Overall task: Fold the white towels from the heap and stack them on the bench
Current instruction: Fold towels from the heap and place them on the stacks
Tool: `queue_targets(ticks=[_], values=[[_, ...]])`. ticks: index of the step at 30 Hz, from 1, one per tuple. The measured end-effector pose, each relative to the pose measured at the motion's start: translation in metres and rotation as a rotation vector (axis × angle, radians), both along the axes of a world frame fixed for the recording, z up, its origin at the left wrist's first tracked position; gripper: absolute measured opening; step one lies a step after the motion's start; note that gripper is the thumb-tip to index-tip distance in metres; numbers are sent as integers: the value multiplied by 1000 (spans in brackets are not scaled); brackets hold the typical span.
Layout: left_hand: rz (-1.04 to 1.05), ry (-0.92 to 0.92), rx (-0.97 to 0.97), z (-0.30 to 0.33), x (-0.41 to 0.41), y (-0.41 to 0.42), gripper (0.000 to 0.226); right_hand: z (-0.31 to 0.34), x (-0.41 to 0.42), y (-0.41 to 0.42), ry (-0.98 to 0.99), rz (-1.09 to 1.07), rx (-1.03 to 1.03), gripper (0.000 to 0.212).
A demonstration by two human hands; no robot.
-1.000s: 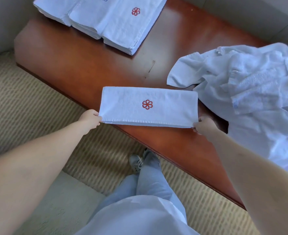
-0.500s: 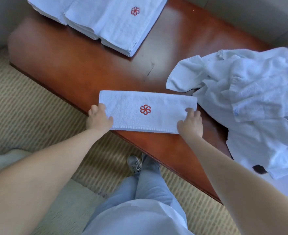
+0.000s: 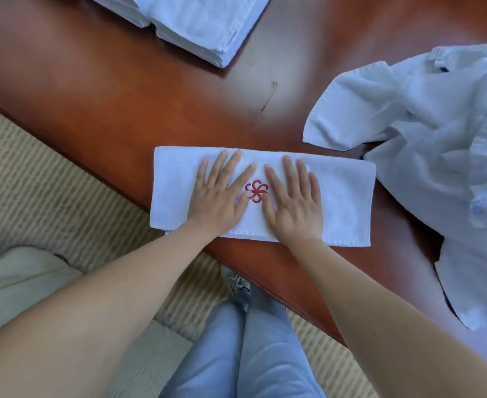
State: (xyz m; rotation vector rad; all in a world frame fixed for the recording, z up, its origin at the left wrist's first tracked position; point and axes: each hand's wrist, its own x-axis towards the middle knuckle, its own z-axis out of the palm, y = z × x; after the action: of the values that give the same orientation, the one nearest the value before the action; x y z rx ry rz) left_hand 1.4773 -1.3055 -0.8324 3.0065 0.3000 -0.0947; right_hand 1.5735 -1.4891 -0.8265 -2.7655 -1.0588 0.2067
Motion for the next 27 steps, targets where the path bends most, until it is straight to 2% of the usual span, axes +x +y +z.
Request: queue_targets(ticks=[3,5,8,12,14,18,21,23,27], values=[[-10,75,19,13,-4,4,60,13,4,-6,32,35,-12,59],[25,132,32,17,-13,18,63,19,18,-22,54,-16,-56,60],[103,128,44,14,-38,33,67,17,35,-59,44,-166,-65,61],[103,119,76,1,-42,37,70,-2,41,-75,-41,-155,-103,62],[93,157,86,4,-39,36,72,0,41,-73,-18,-153,-115,63],[152,351,100,29,-31,28,70,26,44,-67,130,-150,-216,63],[188,506,48,59,-13,13,70,56,47,-68,323,-238,-231,63],[139,545,43,77,2,-1,68,75,45,-76,451,-353,-168,62],[-86,504,-22,98,46,-34,57,94,52,-96,650,-590,-39,51]])
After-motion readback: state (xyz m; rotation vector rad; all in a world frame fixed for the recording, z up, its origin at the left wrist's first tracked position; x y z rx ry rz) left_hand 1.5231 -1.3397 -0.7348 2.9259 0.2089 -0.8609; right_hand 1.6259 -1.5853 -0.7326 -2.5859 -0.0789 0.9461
